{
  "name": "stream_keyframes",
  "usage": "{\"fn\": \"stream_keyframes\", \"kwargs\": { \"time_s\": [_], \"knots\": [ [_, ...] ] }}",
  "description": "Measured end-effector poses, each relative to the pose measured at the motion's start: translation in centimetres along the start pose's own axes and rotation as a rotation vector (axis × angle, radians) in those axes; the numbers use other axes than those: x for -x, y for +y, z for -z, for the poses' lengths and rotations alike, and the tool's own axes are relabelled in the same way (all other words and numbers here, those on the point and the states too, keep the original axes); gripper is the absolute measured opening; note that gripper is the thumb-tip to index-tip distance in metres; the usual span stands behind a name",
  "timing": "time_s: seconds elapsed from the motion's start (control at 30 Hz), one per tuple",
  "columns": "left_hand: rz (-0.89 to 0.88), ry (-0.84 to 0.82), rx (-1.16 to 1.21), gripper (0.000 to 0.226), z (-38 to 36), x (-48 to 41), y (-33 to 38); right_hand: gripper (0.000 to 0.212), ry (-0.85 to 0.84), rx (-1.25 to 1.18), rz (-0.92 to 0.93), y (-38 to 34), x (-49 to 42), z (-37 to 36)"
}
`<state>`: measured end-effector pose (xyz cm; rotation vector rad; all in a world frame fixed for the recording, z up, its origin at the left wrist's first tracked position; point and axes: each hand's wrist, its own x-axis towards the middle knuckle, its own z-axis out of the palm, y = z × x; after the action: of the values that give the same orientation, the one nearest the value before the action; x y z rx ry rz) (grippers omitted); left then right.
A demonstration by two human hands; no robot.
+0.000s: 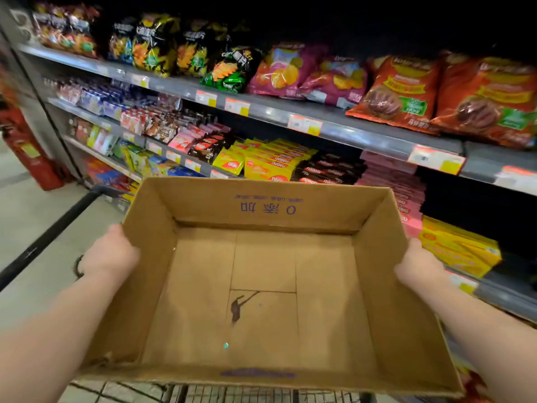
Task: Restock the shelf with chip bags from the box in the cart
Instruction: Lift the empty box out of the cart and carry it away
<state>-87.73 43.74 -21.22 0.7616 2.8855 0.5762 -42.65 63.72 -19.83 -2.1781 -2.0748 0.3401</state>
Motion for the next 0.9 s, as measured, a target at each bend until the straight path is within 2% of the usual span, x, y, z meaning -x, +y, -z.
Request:
{"fn": "stream_keyframes", "kwargs": {
  "time_s": [0.13, 0.33, 0.57, 0.73, 0.9],
  "knots": [
    [-0.076, 0.074, 0.015, 0.031, 2.1, 2.7, 3.5, 0.031, 0.084, -0.046, -0.034, 4.0, 2.7, 4.1],
    [-0.205, 0.134, 0.063, 0.031, 2.9, 9.9, 9.5, 0.018, 0.203, -0.076, -0.149, 13.7, 8.9, 9.7],
    [-0.415, 0.057, 0.094, 0.037, 2.0, 22.3, 16.2, 0.022, 0.278, -0.093, -0.374, 28.2, 19.3, 13.9],
    [-0.569, -0.020, 0.112, 0.036, 0.0, 32.2, 21.4, 0.038, 0.301, -0.106, -0.608, 38.4, 27.7, 15.6],
    [-0.727, -0.129, 0.119, 0.035, -2.8, 42.0, 26.1, 0.025, 0.352, -0.108, -0.788, 47.7, 35.3, 16.6]
  ]
}}
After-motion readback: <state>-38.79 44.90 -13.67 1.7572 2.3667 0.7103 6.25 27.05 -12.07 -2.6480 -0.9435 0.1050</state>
